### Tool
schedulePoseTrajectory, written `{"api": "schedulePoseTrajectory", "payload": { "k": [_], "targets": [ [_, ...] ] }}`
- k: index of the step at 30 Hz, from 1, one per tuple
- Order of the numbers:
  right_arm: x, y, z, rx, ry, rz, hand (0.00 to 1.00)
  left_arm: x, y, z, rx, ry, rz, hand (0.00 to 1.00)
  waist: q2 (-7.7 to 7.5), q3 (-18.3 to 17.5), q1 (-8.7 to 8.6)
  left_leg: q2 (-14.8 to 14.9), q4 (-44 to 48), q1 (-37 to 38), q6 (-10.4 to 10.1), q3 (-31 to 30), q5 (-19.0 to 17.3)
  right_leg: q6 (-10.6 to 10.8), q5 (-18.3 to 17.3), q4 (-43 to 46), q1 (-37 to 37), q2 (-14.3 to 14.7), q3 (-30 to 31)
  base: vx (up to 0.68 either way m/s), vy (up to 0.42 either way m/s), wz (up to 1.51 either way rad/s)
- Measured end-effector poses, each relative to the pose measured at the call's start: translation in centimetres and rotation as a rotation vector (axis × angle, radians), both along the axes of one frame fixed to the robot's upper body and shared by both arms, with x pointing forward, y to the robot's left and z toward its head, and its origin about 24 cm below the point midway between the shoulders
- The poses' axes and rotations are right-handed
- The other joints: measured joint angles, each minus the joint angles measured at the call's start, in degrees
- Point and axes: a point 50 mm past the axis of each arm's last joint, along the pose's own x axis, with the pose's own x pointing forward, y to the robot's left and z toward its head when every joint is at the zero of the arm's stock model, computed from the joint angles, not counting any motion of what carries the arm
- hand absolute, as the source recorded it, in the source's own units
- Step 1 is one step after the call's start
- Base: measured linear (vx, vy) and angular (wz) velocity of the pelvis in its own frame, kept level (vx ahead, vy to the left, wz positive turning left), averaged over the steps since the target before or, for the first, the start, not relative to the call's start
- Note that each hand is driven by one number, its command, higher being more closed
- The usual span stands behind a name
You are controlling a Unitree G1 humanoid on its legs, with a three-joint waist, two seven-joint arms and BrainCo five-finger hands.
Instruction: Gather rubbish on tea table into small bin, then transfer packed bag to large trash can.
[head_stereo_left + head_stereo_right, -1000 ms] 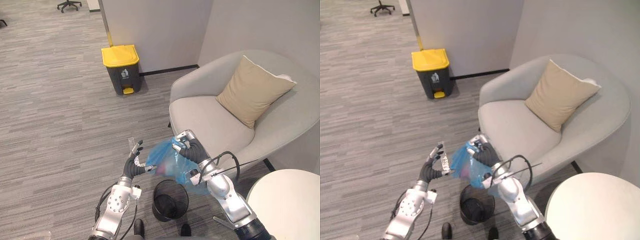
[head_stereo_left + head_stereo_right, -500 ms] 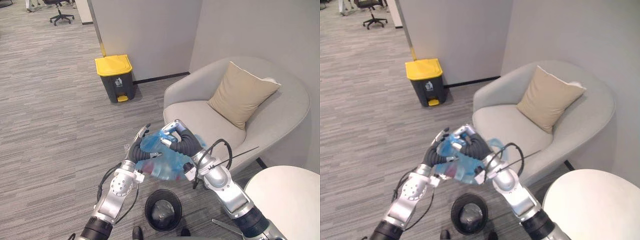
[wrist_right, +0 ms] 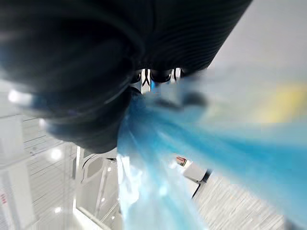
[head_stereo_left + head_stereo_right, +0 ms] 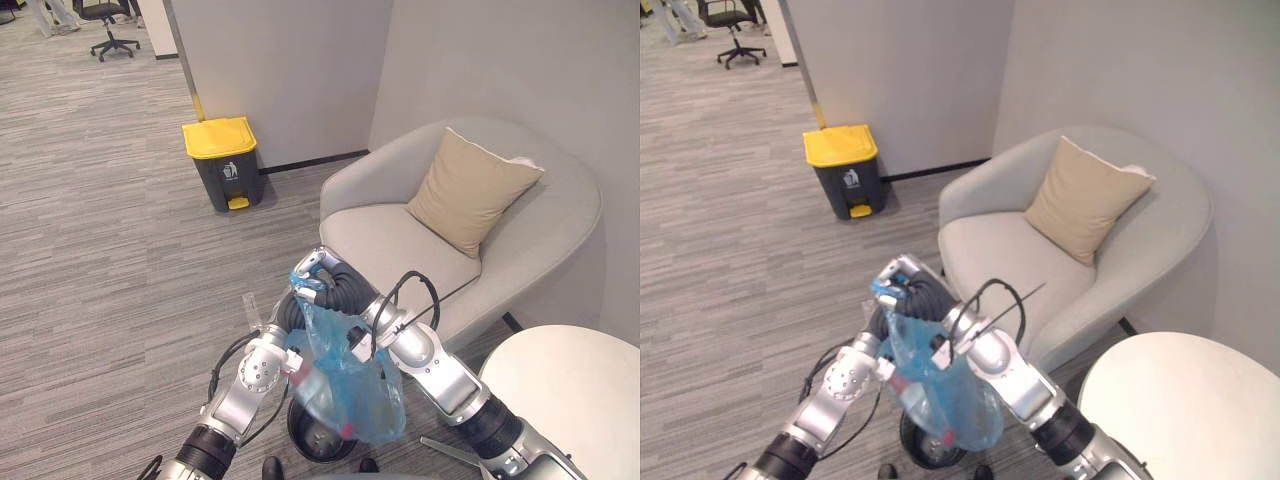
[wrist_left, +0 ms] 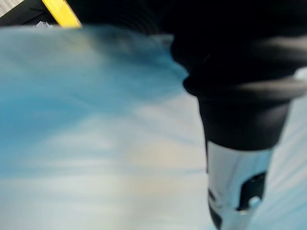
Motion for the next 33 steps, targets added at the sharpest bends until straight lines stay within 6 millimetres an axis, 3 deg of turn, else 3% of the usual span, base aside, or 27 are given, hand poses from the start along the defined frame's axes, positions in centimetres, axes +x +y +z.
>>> {"api": "schedulePoseTrajectory", "payload": {
  "k": [8, 17, 18, 23, 33],
  "targets": [
    [-0.2, 1.0, 2.2, 0.148, 0.016, 0.086, 1.0, -0.5, -1.0, -0.5, 0.008, 0.034, -0.073, 0.0, -1.0, -1.1, -0.05, -0.2, 0.0, -0.2, 0.0, 0.3, 0.3, 0.3, 0.3, 0.1, -0.7, 0.3, 0.4, 0.0, -0.001, -0.02],
    [-0.3, 1.4, 2.5, 0.183, 0.031, 0.114, 1.0, 0.0, -2.0, 0.1, 0.105, -0.028, -0.149, 0.0, -1.33, -2.1, -0.16, -0.4, 0.0, 0.7, 0.0, 0.3, 0.4, 0.1, 0.2, 0.6, 0.0, 0.2, 0.5, 0.0, 0.0, 0.0],
    [-0.4, 1.5, 2.4, 0.18, 0.033, 0.121, 1.0, 0.0, -2.4, 0.2, 0.116, -0.034, -0.168, 1.0, -1.3, -2.1, -0.22, -0.3, 0.0, 0.7, 0.0, 0.3, 0.3, 0.1, 0.0, 0.7, -0.1, 0.1, 0.5, 0.0, 0.0, 0.0],
    [-1.2, 2.4, 1.8, 0.155, 0.051, 0.171, 1.0, -0.1, -3.0, 0.1, 0.117, -0.04, -0.18, 1.0, -1.28, -2.1, -0.35, 0.1, 0.0, -0.3, -0.7, 0.1, -0.1, -0.3, -0.1, 0.7, -1.0, 0.1, 0.6, 0.0, -0.001, -0.01],
    [-1.2, 2.5, 0.8, 0.116, 0.062, 0.148, 1.0, 0.3, -3.4, 0.0, 0.023, -0.005, -0.123, 1.0, -1.29, -2.1, -0.42, -0.1, 0.0, -0.6, -0.3, -0.2, 0.2, -0.3, 0.8, -0.2, -0.7, 0.1, 0.5, 0.03, -0.001, 0.0]
  ]
}}
